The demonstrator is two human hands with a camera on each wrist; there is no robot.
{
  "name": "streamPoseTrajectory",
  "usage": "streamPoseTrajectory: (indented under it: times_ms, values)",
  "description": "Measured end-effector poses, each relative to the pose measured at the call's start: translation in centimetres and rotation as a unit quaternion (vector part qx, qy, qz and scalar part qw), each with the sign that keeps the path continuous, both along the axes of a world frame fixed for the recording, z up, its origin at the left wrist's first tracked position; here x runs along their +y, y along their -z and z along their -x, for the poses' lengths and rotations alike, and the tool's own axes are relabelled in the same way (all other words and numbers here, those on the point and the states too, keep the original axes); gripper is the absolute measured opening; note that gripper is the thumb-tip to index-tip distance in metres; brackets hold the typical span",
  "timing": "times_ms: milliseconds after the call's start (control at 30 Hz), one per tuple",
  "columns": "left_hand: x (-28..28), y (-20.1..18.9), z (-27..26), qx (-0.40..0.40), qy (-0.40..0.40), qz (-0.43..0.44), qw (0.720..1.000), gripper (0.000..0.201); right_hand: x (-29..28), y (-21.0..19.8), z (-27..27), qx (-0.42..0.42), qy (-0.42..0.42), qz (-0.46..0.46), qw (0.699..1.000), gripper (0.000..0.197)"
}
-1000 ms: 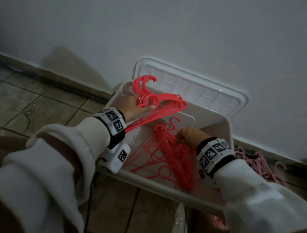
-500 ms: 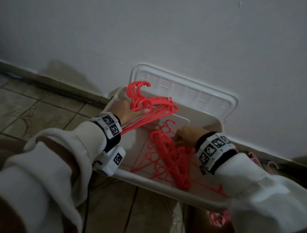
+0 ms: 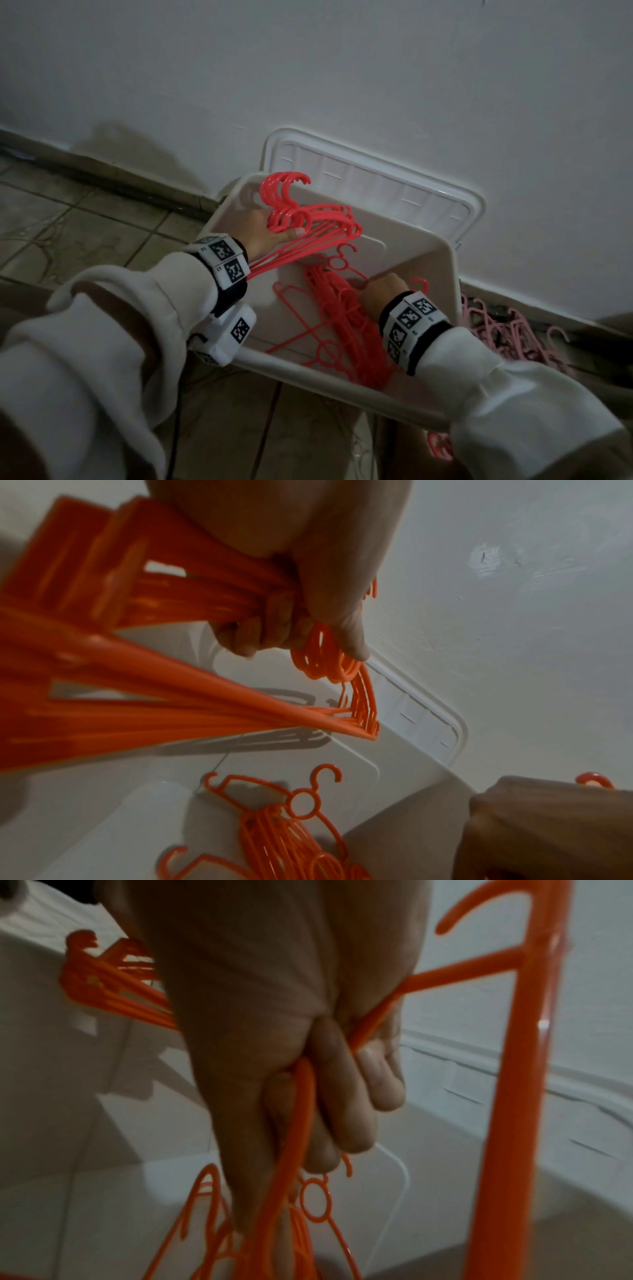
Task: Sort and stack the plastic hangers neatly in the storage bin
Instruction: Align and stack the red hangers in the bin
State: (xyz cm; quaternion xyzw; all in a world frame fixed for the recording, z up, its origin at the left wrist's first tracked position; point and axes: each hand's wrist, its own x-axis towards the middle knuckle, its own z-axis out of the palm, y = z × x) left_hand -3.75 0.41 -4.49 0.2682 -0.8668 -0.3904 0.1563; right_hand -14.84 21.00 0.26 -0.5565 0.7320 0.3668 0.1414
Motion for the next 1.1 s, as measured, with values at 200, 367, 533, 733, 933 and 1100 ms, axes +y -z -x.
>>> streamPoseTrajectory:
  times_ms: [200, 367, 533, 733, 933, 1100]
  values:
    - [0.4, 0.2, 0.0, -0.02, 0.0, 0.011, 1.0, 0.06, 0.5, -0.7, 1.4, -0.032, 0.047, 0.094, 0.994, 0.04]
    - [-0.1, 0.7, 0.1, -0.016, -0.003, 0.013, 1.0, 0.062, 0.2, -2.4, 3.4, -0.012, 0.084, 0.031, 0.996, 0.04]
    - [0.3, 0.2, 0.1, -0.004, 0.0, 0.025, 1.0, 0.054, -0.4, -3.9, 3.8, -0.07, 0.113, 0.134, 0.982, 0.034]
    - [0.0, 0.2, 0.3, 0.002, 0.008, 0.017, 1.0, 0.049, -0.8, -5.8, 4.7, -0.133, 0.114, 0.155, 0.972, 0.029]
    - [0.5, -0.4, -0.1, 0.035, 0.012, -0.002, 0.999, 0.041, -0.3, -6.0, 6.4, -0.283, 0.168, 0.272, 0.904, 0.022]
    - [0.6, 0.0, 0.0, 0.037, 0.011, -0.008, 0.999, 0.043, 0.2, -5.7, 7.2, -0.268, 0.116, 0.341, 0.893, 0.03]
